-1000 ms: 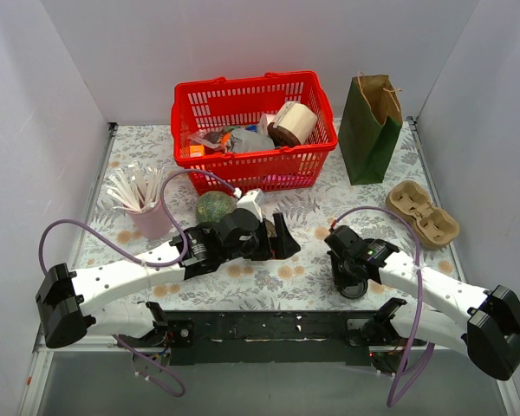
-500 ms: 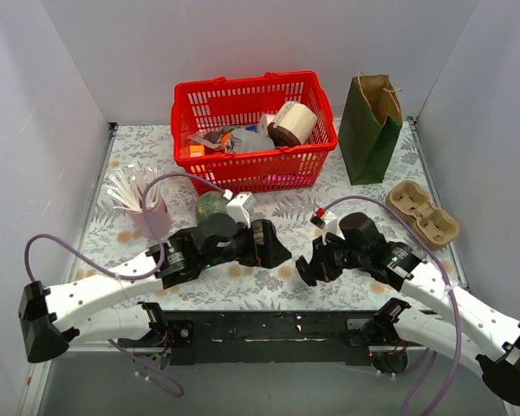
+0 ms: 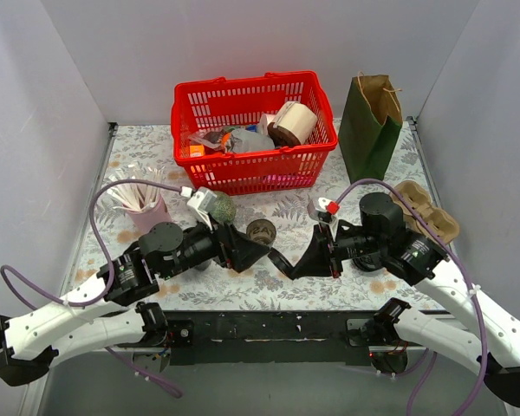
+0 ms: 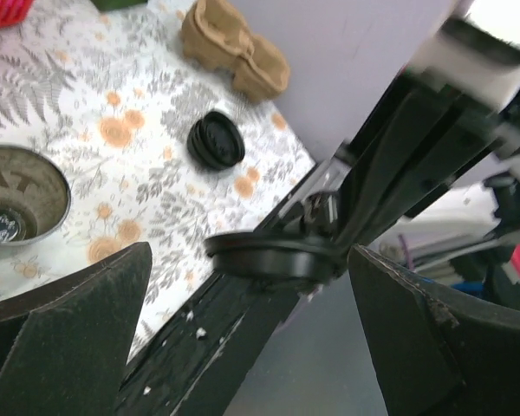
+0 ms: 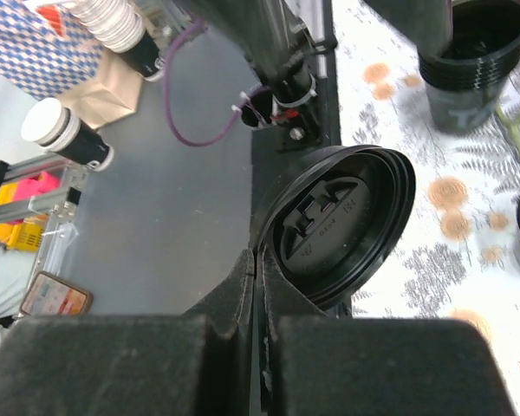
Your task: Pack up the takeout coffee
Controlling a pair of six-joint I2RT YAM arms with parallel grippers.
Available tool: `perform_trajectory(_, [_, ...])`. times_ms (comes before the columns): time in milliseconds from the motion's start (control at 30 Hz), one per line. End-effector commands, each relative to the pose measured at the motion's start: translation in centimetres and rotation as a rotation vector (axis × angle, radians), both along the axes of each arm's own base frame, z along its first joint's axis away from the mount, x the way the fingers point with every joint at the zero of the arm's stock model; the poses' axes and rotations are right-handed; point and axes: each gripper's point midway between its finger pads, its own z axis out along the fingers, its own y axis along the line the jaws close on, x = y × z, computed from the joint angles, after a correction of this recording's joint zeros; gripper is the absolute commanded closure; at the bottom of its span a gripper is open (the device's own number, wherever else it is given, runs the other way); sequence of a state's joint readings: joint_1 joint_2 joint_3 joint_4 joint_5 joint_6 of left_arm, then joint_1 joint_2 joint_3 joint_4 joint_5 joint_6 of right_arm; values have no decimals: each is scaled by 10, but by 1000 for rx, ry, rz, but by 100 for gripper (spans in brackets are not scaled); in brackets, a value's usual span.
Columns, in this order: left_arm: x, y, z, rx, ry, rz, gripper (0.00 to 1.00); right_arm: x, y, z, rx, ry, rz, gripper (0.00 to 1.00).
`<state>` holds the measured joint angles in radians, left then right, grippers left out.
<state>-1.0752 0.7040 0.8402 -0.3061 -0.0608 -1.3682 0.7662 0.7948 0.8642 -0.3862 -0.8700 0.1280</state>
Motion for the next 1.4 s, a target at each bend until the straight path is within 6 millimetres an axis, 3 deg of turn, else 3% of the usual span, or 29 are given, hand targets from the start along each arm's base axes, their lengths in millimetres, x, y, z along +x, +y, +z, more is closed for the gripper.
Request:
perform_trajectory(0, [-16,4,-27,67,-68,-106,2,-9,9,44,154,-29,82,99])
perform_trajectory(167, [-40,8,12,-165,-276,-210,2,4,20,85,199,132,-7,99])
perform_trajectory(233, [-36,10,20,-217,-297,-177,2,13,23,103,247,166,-65,99])
perform_trajectory(367, [-11,9,34,-351,-178,-33,2,32,23,136,355,212,-170,99])
perform_trajectory(467, [-11,2,47,-458,-135,-43,2,45,16,159,442,245,-235,99])
perform_trajectory(633, [0,-5,58,-512,-89,-7,2,52,14,160,464,344,-234,99])
perform_trajectory(700, [3,-11,55,-525,-70,-9,2,48,9,173,530,391,-183,99])
perform_trajectory(733, [-1,-10,65,-587,-78,-31,2,47,10,165,526,422,-163,99])
perform_trajectory(767, [0,-13,60,-595,-68,-35,2,44,7,171,565,403,-138,99])
perform_trajectory(800, [-3,-9,72,-660,-85,-48,2,45,8,170,565,428,-133,99])
perform_trajectory(900, [-5,-10,74,-721,-88,-71,2,44,8,172,556,451,-120,99])
perform_trajectory(933, [-6,-7,84,-761,-112,-75,2,44,8,173,555,445,-123,99])
perform_trajectory(1067, [-3,-16,95,-774,-141,-84,2,44,7,176,563,457,-139,99])
perform_trajectory(1167, [-4,-16,103,-793,-172,-93,5,45,7,173,562,474,-139,99])
perform_trajectory(1300, [-4,-15,109,-816,-174,-92,23,43,5,172,588,489,-127,99])
perform_trajectory(1367, [-3,-16,109,-822,-165,-92,25,43,6,170,578,498,-130,99])
